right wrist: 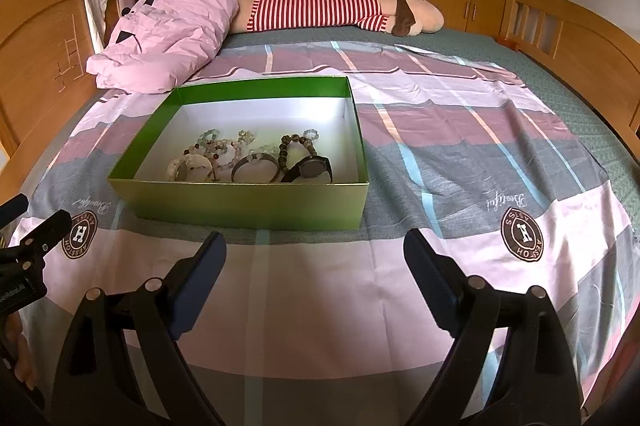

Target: Organize jewelry

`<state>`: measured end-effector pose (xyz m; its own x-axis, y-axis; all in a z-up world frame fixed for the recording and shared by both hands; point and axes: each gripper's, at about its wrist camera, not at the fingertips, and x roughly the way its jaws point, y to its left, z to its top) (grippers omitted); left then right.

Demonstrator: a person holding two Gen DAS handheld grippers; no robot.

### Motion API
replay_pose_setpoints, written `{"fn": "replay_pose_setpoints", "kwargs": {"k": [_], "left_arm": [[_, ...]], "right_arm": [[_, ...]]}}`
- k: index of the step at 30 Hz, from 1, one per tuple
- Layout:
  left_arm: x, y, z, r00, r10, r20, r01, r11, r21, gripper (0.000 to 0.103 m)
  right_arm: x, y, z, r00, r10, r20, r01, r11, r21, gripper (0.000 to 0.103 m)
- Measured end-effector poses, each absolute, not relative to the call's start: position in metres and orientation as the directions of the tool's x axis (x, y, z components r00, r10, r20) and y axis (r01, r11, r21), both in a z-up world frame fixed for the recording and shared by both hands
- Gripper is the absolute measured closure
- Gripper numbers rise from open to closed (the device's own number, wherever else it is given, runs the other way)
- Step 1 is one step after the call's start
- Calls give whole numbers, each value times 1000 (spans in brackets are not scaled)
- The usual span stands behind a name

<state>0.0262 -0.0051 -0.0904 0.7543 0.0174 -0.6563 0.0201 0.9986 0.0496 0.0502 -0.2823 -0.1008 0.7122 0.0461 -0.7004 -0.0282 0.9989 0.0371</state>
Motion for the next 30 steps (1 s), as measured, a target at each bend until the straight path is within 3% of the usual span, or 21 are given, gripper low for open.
{"fn": "replay_pose_setpoints", "kwargs": {"k": [30], "left_arm": [[26,-8,-90,756,17,-655,31,998,62,2]], "right_arm": [[51,-284,-100,713,53,-699,-35,999,39,13]]}}
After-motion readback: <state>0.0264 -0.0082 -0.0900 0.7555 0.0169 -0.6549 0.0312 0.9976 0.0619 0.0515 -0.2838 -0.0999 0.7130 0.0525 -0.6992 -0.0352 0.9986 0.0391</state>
